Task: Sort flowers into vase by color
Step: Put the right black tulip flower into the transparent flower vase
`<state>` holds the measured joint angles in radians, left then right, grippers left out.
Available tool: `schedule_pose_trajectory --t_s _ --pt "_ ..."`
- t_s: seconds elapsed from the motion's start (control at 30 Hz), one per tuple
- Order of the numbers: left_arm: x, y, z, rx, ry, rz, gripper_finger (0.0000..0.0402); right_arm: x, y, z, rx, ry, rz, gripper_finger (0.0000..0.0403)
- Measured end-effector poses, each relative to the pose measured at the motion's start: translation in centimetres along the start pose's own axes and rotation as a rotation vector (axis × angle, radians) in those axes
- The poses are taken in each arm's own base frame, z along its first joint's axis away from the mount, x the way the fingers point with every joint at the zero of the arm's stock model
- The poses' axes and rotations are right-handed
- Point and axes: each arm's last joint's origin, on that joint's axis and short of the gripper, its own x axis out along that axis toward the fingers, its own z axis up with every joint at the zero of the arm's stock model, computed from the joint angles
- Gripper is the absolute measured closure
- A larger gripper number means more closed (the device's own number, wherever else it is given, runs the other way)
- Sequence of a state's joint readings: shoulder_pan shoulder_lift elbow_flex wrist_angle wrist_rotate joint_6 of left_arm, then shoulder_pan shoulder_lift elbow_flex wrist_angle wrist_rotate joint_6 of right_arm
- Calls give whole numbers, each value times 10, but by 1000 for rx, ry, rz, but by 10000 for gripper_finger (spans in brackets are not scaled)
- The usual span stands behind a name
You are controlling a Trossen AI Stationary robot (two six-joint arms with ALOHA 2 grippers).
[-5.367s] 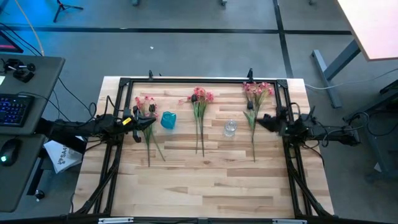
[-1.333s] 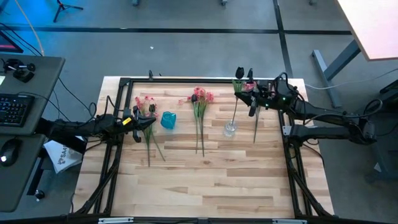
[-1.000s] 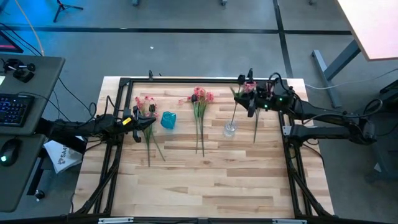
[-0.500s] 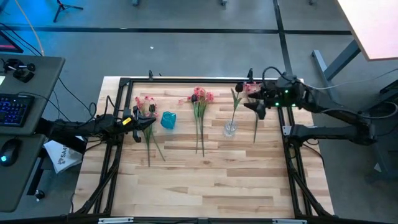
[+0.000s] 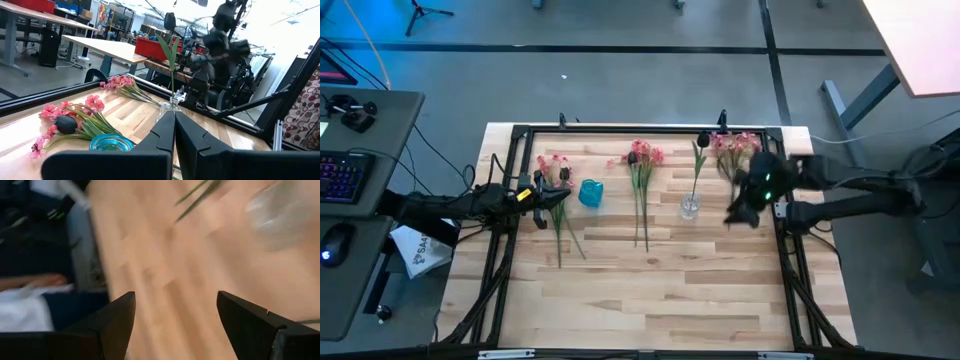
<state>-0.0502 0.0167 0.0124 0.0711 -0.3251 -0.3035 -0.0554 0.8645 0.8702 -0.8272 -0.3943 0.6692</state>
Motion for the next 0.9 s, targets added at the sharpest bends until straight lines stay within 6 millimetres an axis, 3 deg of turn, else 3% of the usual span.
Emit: schedule_pose_trajectory --t_s 0.23,0.4,0.67,0.9 --pt "0 0 0 0 0 0 401 66 54 -17 36 42 248 128" --pt "0 0 0 0 0 0 401 114 84 -8 124 -17 182 128" --pt "0 0 0 0 0 0 401 192 115 47 123 -40 3 128" --pt "0 0 0 0 0 0 401 235 91 110 271 -116 -349 128"
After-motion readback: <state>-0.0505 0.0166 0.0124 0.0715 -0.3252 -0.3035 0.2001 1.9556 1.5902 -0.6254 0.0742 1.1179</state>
